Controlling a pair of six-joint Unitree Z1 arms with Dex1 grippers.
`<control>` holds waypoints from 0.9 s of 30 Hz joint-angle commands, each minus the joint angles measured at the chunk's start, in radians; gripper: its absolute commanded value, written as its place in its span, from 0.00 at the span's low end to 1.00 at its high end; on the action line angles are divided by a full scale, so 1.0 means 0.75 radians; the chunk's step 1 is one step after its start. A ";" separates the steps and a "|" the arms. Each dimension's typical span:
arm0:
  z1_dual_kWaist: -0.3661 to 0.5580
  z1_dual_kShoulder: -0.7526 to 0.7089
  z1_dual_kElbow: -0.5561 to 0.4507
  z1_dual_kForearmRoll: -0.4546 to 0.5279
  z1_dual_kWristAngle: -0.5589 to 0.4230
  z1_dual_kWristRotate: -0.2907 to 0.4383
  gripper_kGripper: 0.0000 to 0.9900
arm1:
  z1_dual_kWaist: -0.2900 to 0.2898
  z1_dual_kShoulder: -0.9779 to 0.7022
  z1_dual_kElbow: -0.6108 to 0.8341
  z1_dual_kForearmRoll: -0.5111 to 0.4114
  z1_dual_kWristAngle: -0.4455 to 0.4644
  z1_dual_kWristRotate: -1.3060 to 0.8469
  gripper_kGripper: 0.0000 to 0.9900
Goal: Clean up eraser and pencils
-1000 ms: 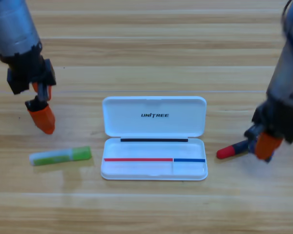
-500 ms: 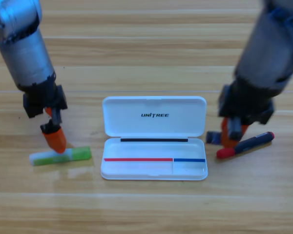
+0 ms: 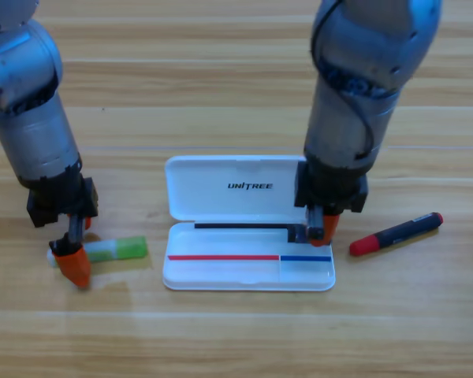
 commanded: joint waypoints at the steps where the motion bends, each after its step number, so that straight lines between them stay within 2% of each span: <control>1: -0.052 -0.028 0.049 -0.042 0.000 0.002 0.99 | 0.035 0.126 -0.009 0.025 -0.024 -0.009 0.00; 26: -0.097 -0.083 0.235 -0.314 0.085 -0.017 1.00 | 0.039 0.136 0.032 0.025 0.015 -0.009 0.00; 27: -0.097 -0.087 0.239 -0.322 0.090 -0.017 0.99 | 0.039 0.138 0.032 0.025 0.015 -0.009 0.10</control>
